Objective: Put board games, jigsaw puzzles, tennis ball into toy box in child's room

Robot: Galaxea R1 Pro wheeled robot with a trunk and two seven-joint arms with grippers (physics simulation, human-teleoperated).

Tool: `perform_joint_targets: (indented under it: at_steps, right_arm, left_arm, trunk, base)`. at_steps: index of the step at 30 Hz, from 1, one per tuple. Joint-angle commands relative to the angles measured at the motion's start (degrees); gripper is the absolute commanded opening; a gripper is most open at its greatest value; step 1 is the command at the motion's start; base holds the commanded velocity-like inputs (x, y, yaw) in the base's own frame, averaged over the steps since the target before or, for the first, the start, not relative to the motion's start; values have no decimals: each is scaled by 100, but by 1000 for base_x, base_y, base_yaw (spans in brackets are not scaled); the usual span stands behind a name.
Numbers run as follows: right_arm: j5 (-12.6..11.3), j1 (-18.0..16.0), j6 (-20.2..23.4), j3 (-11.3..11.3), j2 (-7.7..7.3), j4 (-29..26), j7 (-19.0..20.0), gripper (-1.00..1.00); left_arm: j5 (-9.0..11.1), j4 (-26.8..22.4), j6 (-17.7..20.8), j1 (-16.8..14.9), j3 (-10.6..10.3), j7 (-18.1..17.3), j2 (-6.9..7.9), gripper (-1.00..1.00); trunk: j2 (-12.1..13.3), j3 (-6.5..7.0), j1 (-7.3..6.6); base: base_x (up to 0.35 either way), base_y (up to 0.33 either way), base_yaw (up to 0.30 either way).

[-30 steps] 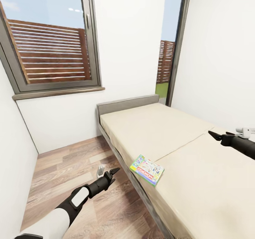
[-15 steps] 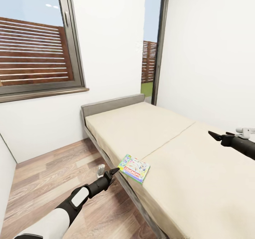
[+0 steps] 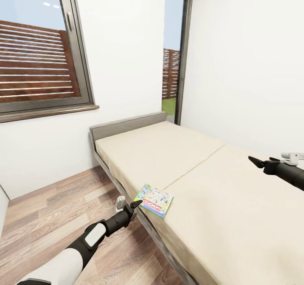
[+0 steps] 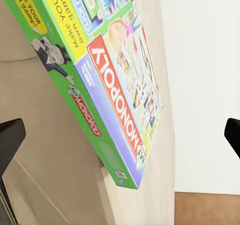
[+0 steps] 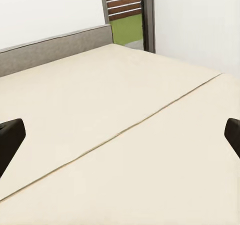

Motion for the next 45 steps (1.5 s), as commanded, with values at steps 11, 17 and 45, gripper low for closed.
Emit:
perform_joint_targets:
  at_steps: [11,17,45]
  right_arm:
    - [-38,76,46,-6,1,-115,4,100]
    - [-42,107,47,-6,6,-177,4,100]
    - [-45,162,42,-5,10,-246,5,100]
  left_arm:
    - [55,1,-6,-4,-19,-2,13,100]
    - [53,3,-125,-1,-18,1,26,100]
    - [48,17,-304,-9,-22,3,74,100]
  trunk:
    - [-3,-6,-1]
    - [-3,-6,-1]
    - [-3,-6,-1]
  base:
    - [0,0,-16]
    - [0,0,-5]
    - [0,0,-1]
